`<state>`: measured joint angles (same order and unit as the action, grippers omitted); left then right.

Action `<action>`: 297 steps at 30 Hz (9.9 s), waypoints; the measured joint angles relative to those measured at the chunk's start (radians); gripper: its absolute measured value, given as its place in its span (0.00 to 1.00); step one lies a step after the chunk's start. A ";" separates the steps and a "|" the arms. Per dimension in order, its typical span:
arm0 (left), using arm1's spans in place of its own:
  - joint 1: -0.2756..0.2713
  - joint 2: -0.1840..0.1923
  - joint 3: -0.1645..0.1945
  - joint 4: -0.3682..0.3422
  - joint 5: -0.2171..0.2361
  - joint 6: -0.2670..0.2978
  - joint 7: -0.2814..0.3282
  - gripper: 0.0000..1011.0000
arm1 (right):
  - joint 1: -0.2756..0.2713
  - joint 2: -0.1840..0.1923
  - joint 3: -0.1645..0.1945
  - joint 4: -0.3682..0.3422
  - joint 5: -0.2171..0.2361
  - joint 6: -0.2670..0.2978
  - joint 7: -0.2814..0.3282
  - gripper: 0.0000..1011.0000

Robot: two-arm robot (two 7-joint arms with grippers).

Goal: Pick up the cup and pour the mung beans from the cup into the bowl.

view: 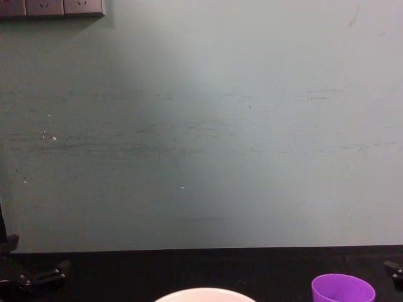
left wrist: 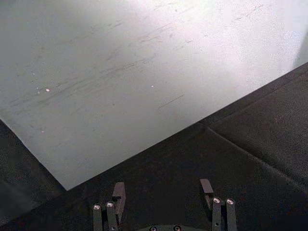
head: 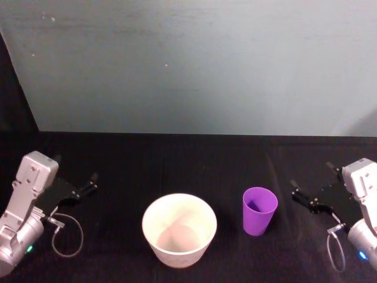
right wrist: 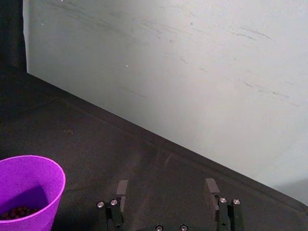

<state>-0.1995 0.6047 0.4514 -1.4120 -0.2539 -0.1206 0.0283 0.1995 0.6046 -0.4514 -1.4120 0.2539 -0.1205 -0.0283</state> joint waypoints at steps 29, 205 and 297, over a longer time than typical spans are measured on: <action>0.000 0.000 0.000 0.000 0.000 0.000 0.000 0.99 | -0.246 0.041 0.121 -0.181 0.205 -0.011 0.188 0.99; 0.000 0.000 0.000 0.000 0.000 0.000 0.000 0.99 | -0.060 -0.123 0.260 -0.336 0.157 0.155 0.437 0.73; 0.000 0.000 0.000 0.000 0.000 0.000 0.000 0.99 | -0.061 -0.125 0.260 -0.334 0.155 0.152 0.437 0.73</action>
<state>-0.1995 0.6047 0.4514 -1.4120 -0.2539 -0.1206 0.0283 0.1388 0.4800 -0.1915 -1.7455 0.4088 0.0316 0.4089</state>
